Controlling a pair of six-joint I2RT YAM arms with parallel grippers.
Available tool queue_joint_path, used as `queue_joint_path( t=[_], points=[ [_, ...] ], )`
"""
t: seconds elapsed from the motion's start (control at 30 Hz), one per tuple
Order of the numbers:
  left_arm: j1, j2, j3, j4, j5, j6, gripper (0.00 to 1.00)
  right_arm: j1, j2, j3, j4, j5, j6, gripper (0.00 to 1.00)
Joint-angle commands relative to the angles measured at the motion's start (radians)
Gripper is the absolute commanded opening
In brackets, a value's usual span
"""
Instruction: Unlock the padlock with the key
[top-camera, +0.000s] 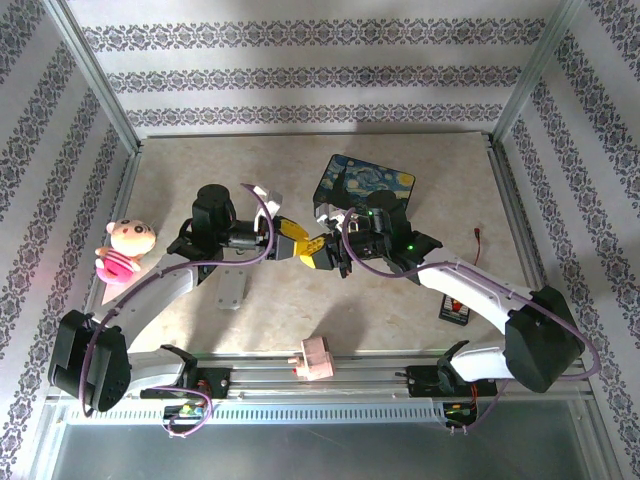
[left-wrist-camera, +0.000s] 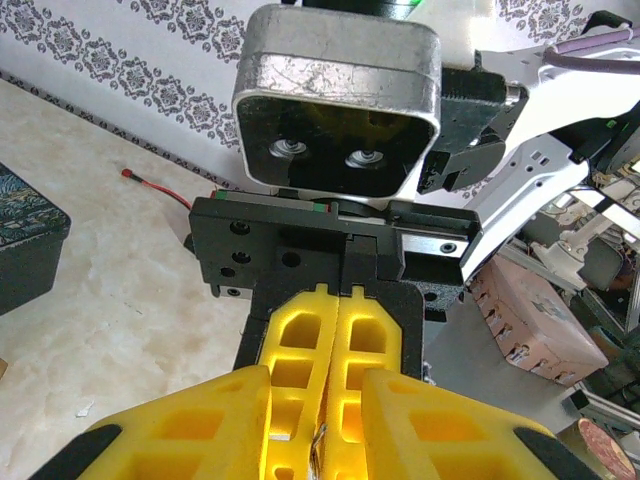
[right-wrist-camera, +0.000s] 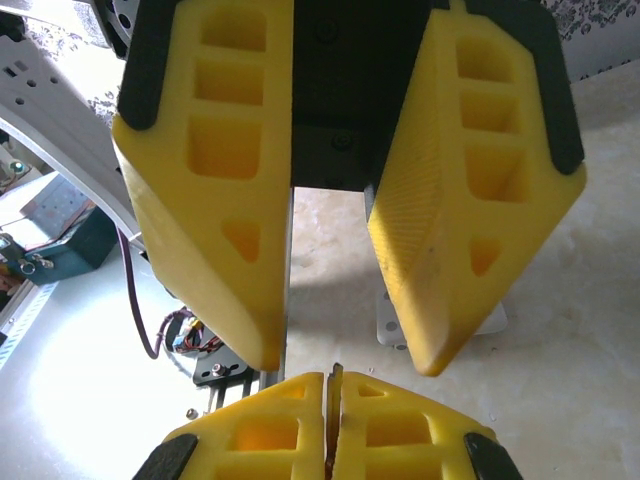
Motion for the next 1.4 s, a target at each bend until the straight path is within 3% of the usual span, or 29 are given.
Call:
queue_joint_path(
  t=[0.0, 0.5, 0.77, 0.87, 1.03, 1.2, 1.37],
  points=[
    [-0.008, 0.004, -0.001, -0.014, 0.028, 0.031, 0.29, -0.003, 0.008, 0.031, 0.013, -0.034, 0.004, 0.00],
    [-0.022, 0.028, -0.008, -0.020, 0.053, 0.029, 0.22, 0.000, 0.009, 0.033, 0.019, -0.032, 0.005, 0.00],
    [-0.032, 0.034, 0.001, -0.049, 0.054, 0.050, 0.12, 0.002, 0.011, 0.037, 0.022, -0.032, 0.007, 0.00],
    [-0.035, 0.035, 0.004, -0.068, 0.053, 0.064, 0.04, 0.002, 0.010, 0.035, 0.024, -0.026, 0.008, 0.00],
    [-0.035, -0.005, 0.005, -0.117, -0.025, 0.102, 0.00, 0.003, 0.000, 0.030, 0.027, -0.008, 0.014, 0.00],
    [-0.035, -0.069, 0.014, -0.117, -0.128, 0.080, 0.00, 0.002, -0.019, 0.007, 0.034, 0.029, 0.034, 0.32],
    [-0.034, -0.113, 0.019, -0.084, -0.176, 0.027, 0.00, -0.001, -0.067, -0.034, 0.105, 0.096, 0.124, 0.40]
  ],
)
